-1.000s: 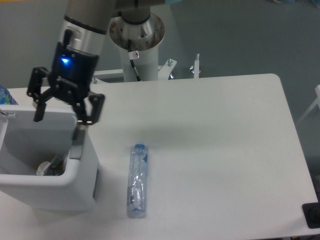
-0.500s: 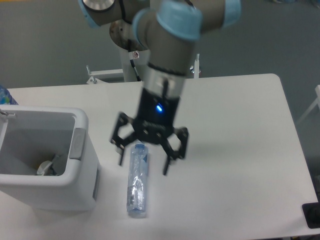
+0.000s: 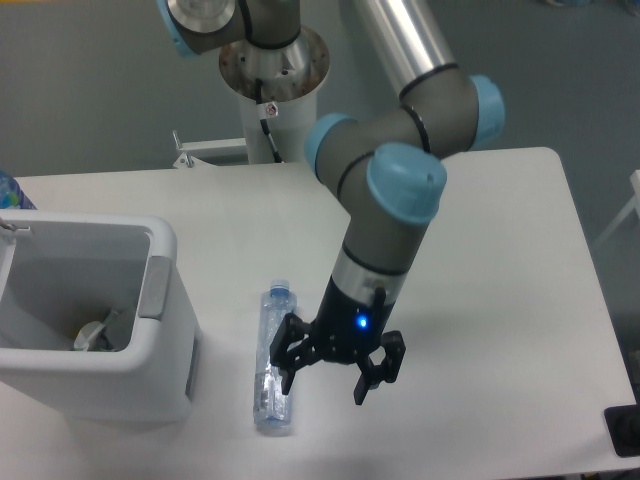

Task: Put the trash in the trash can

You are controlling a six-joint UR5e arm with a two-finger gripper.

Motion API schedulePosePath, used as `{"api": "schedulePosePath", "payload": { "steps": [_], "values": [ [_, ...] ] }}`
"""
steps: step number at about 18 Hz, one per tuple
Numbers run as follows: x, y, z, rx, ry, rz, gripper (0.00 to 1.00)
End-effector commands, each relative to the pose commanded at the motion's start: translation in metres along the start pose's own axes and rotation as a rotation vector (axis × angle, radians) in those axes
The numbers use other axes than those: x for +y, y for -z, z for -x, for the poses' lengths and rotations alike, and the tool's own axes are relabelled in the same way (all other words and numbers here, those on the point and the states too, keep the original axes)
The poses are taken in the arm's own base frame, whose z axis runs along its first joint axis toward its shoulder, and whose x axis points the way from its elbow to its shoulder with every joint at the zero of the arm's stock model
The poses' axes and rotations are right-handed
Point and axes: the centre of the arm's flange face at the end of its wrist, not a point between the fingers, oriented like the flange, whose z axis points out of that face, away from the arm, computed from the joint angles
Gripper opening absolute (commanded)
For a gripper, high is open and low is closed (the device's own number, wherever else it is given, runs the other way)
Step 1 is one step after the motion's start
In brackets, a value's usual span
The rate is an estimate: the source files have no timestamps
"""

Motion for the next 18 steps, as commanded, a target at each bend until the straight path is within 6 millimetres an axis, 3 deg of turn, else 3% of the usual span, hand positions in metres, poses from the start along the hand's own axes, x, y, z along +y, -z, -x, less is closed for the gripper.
{"api": "schedulePosePath", "payload": {
  "steps": [8,14,18],
  "values": [
    [0.002,-0.079,-0.011,-0.038,-0.033,0.286,1.0],
    [0.01,-0.117,-0.015,-0.069,-0.054,0.355,1.0],
    [0.013,-0.131,-0.018,-0.098,-0.062,0.382,1.0]
  ]
}}
